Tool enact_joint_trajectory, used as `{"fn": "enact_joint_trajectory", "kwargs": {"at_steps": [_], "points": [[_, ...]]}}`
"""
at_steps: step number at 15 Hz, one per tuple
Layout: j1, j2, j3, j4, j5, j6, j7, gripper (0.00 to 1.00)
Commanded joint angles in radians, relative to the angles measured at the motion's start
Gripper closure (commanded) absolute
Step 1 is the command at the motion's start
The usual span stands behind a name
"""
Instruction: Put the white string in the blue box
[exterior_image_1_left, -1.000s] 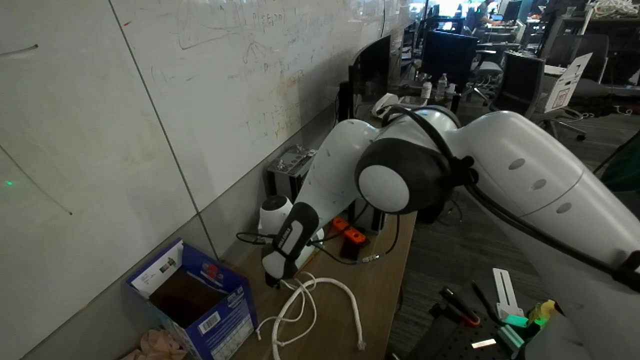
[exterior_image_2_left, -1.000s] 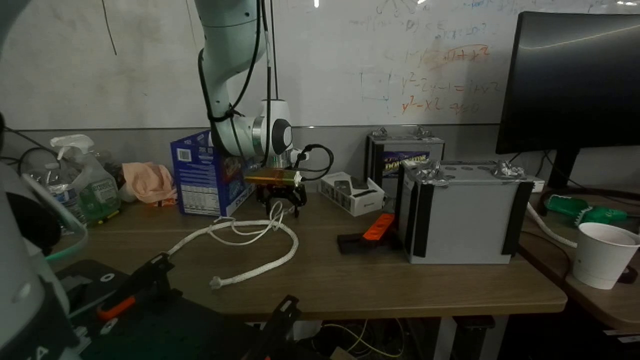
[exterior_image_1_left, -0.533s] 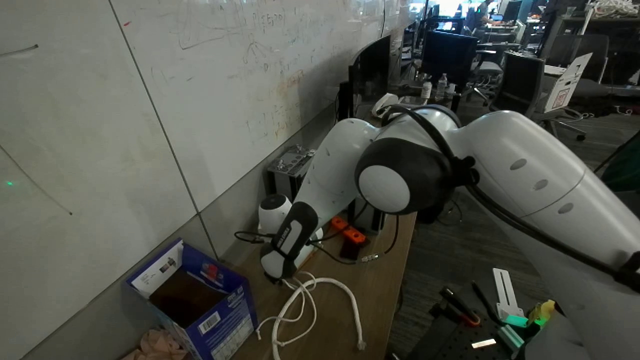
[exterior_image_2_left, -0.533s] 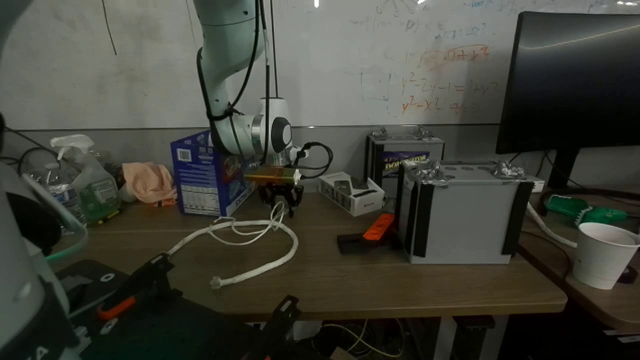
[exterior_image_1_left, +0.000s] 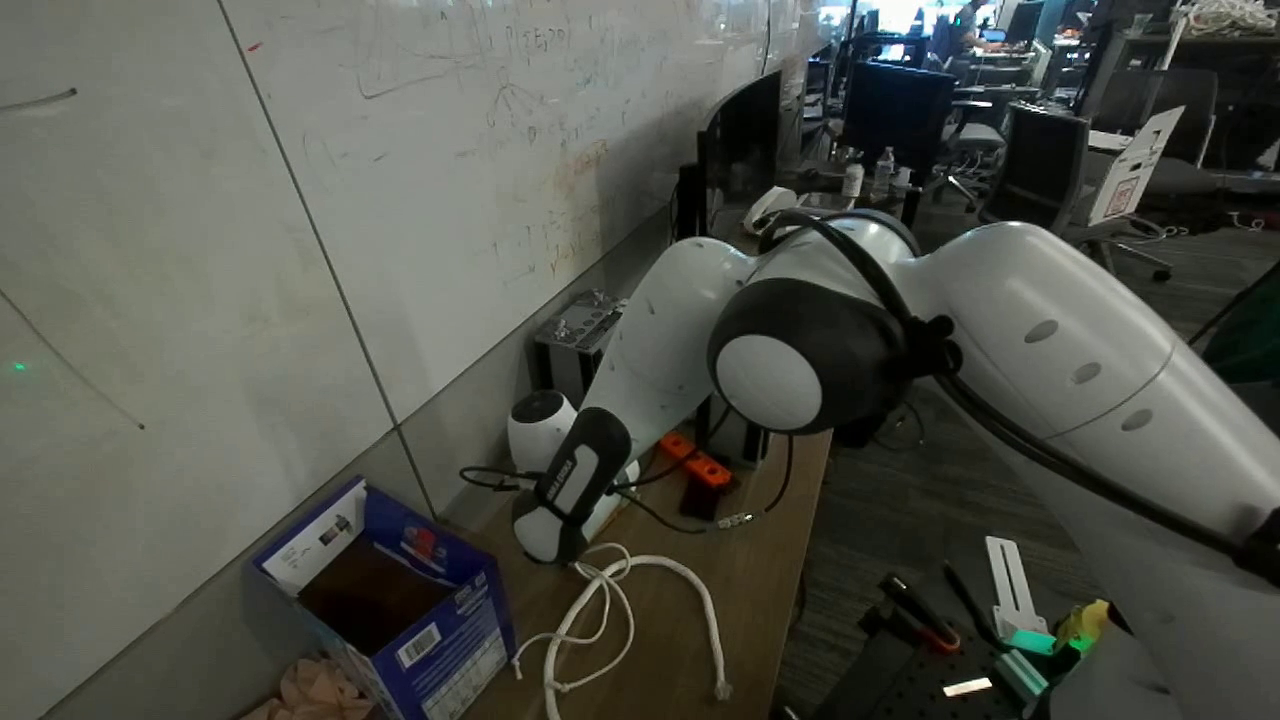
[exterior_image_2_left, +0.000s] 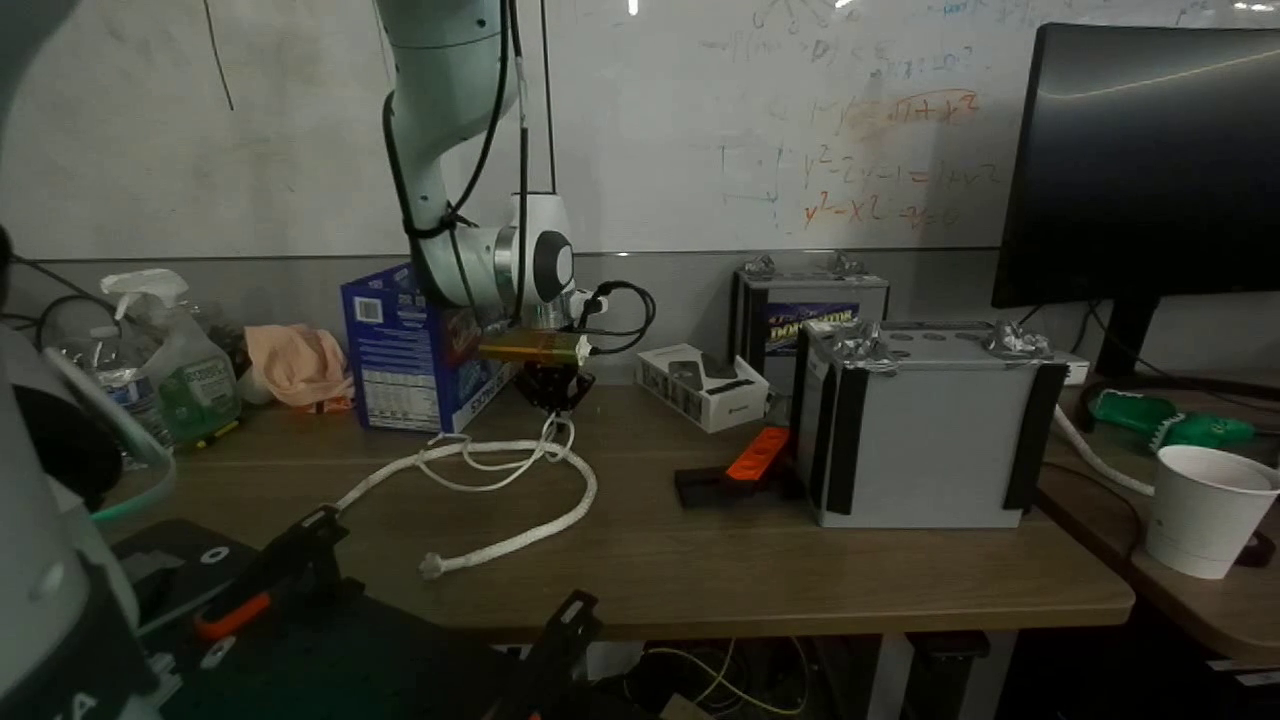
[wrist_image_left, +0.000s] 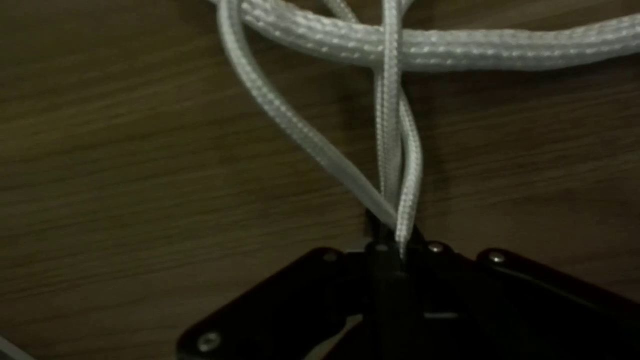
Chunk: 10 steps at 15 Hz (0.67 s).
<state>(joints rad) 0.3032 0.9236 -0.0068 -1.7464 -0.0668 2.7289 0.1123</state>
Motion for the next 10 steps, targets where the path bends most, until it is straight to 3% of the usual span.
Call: {"fn": "enact_joint_trajectory", "kwargs": {"at_steps": [1,10], "points": [[-0.022,-0.030,0.017,0.014,-0.005,-0.099,-0.011,0.98],[-0.122,-0.305,0.194,0.069,0.086,-0.750,-0.183,0.98]]}}
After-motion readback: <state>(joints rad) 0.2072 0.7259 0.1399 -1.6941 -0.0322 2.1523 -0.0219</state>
